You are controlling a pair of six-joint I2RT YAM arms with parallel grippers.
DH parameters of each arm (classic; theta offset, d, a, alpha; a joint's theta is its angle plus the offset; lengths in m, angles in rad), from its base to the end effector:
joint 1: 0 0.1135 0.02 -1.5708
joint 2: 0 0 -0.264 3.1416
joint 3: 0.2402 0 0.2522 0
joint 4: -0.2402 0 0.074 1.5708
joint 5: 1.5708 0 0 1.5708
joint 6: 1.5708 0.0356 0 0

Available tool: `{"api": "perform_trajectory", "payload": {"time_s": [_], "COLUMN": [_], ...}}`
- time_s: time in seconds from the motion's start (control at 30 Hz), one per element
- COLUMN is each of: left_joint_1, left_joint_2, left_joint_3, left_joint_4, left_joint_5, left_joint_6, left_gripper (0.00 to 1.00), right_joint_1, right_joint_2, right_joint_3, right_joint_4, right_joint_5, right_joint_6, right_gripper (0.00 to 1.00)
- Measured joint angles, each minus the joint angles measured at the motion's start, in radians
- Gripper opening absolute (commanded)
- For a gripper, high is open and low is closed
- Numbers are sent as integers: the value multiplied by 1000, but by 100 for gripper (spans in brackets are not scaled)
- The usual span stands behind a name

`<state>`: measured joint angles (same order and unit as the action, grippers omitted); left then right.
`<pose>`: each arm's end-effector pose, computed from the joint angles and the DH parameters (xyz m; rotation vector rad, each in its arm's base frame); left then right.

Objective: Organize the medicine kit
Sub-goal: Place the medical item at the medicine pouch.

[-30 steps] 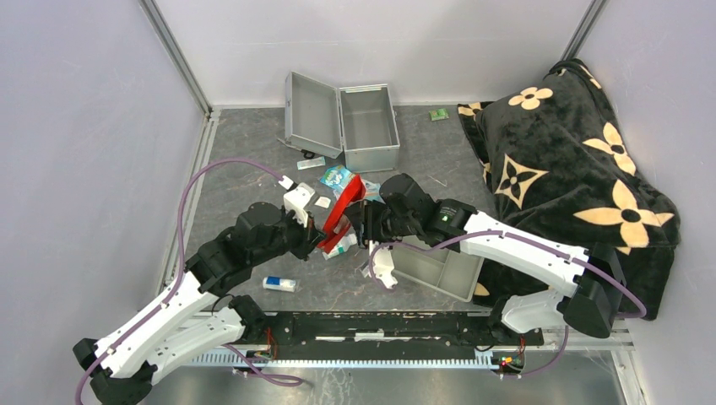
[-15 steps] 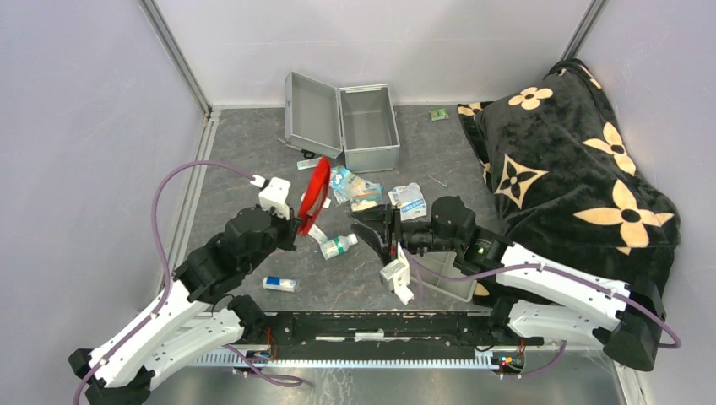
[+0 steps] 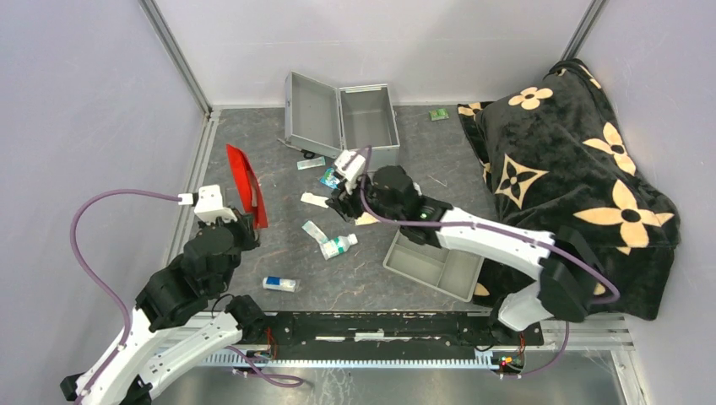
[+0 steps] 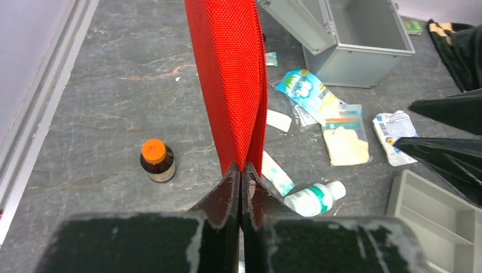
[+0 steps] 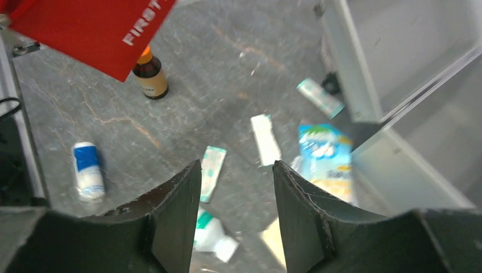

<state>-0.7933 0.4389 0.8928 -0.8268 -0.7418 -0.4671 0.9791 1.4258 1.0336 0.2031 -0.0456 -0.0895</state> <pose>0.0650 -0.0318 0.3505 -0.1776 1.8370 -0.1571 0.1876 0.2821 0.3159 -0.9513 1.5407 0.6813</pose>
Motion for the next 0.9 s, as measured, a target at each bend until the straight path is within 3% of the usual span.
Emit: {"api": "perform_trajectory", "payload": {"time_s": [0.17, 0.43, 0.6, 0.9], "left_joint_1": [0, 0, 0, 0], "left_joint_2": [6, 34, 28, 23], "left_joint_3": [0, 0, 0, 0], "left_joint_4": [-32, -45, -54, -55], "left_joint_5": [-45, -69, -72, -72], "left_joint_6": [-29, -45, -50, -51], "left_gripper": [2, 2, 2, 2], "right_joint_1": [-13, -18, -23, -36], "right_joint_2": [251, 641, 753, 832], "right_joint_3": [212, 581, 691, 710], "right_joint_4": [-187, -483, -569, -634], "right_joint_5": [1, -56, -71, -85], "right_joint_6": [230, 355, 380, 384], "right_gripper": [50, 50, 50, 45]}}
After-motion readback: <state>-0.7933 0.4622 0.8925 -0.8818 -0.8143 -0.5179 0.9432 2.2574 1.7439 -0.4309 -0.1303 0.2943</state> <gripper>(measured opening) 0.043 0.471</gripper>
